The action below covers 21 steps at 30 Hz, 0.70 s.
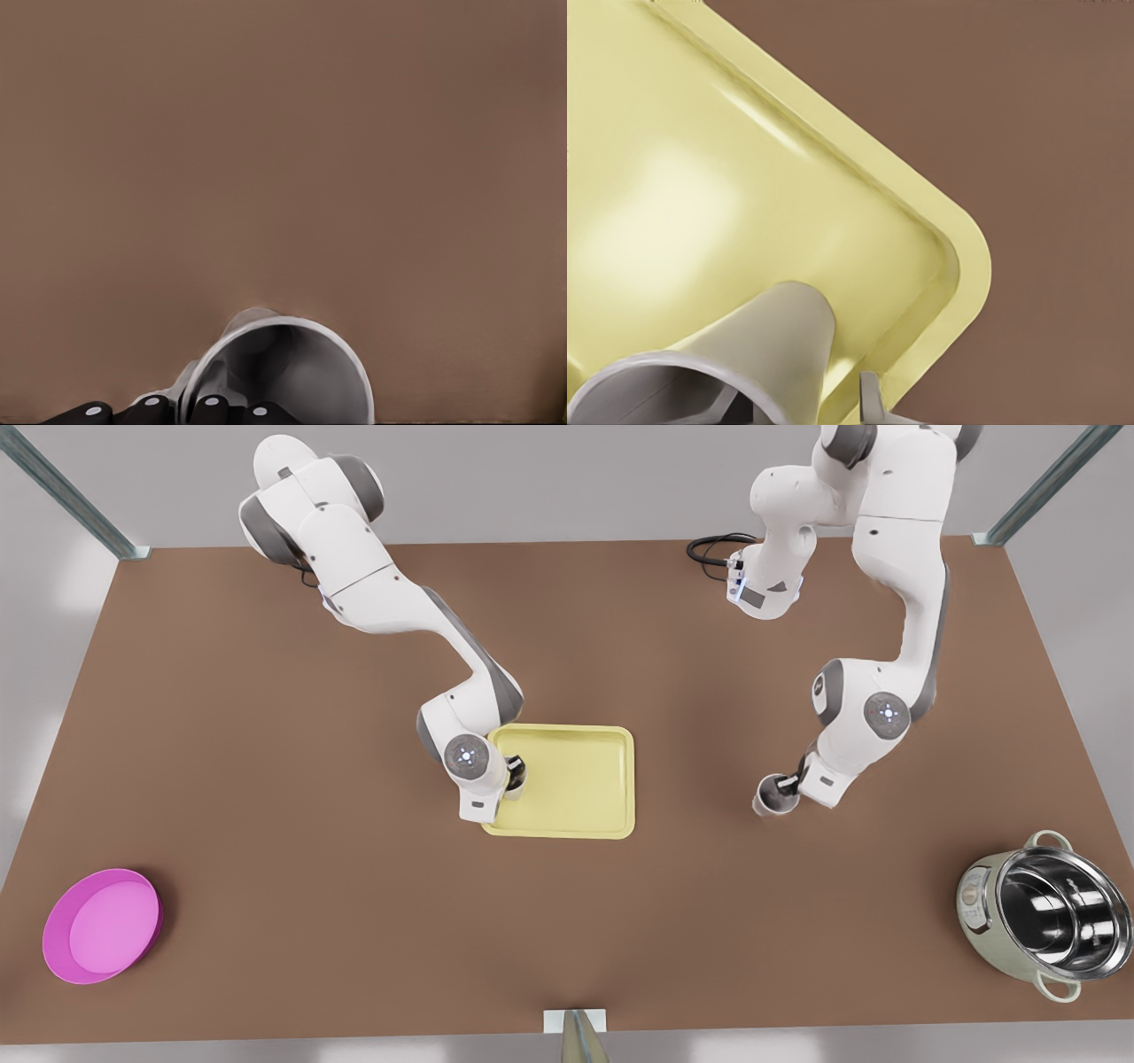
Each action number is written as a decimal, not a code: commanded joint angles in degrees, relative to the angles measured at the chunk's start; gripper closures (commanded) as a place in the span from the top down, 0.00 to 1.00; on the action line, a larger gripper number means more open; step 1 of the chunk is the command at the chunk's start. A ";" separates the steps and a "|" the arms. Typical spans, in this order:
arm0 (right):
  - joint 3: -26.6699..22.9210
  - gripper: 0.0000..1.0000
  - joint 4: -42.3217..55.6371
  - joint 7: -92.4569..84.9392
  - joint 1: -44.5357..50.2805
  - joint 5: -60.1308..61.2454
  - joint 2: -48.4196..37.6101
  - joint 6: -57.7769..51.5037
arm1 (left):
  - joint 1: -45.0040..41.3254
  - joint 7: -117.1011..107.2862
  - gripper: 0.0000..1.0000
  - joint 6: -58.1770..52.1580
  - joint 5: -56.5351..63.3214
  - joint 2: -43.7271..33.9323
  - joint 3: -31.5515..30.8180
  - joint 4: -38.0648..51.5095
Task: Use the left arm to pick up the white IKEA cup from the tray and place it on the middle-left position; use the right arm to pick up the white IKEA cup from the tray and place it on the middle-right position
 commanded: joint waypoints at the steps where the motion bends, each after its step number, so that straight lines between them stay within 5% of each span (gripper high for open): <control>1: -0.01 0.45 0.02 -0.33 0.01 -0.13 -0.18 0.40 | -0.22 24.49 0.14 4.88 -2.50 -1.27 0.01 -1.88; 6: -0.01 0.22 0.11 -0.16 -0.08 -0.04 -0.62 -0.56 | -0.22 24.58 0.14 8.13 -2.41 2.33 0.01 -1.88; 11: -0.63 0.14 0.99 -0.15 -3.41 0.31 -7.39 -8.21 | -0.22 24.32 0.14 8.84 -2.41 2.59 0.01 -2.06; 12: -0.63 0.14 1.34 -0.24 -5.88 0.31 -9.76 -10.67 | -0.31 24.32 0.74 8.84 -2.41 2.59 0.01 -2.23; 13: -0.63 0.14 1.60 -1.56 -8.69 0.22 -11.34 -11.81 | -0.31 24.41 1.00 8.84 -2.32 2.68 0.01 -2.14; 17: -0.45 0.13 3.36 -17.72 -19.32 -0.48 -12.14 -14.36 | -0.40 24.58 1.00 8.31 -1.88 0.41 0.18 -1.26; 19: -0.54 0.13 4.15 -25.72 -23.80 -5.67 -11.70 -14.36 | -0.05 17.38 1.00 -15.66 9.80 -7.51 0.27 8.48; 21: -0.80 0.13 6.87 -30.65 -28.46 -10.41 -8.36 -14.28 | -0.57 12.63 1.00 -36.50 9.28 -7.43 -2.63 23.25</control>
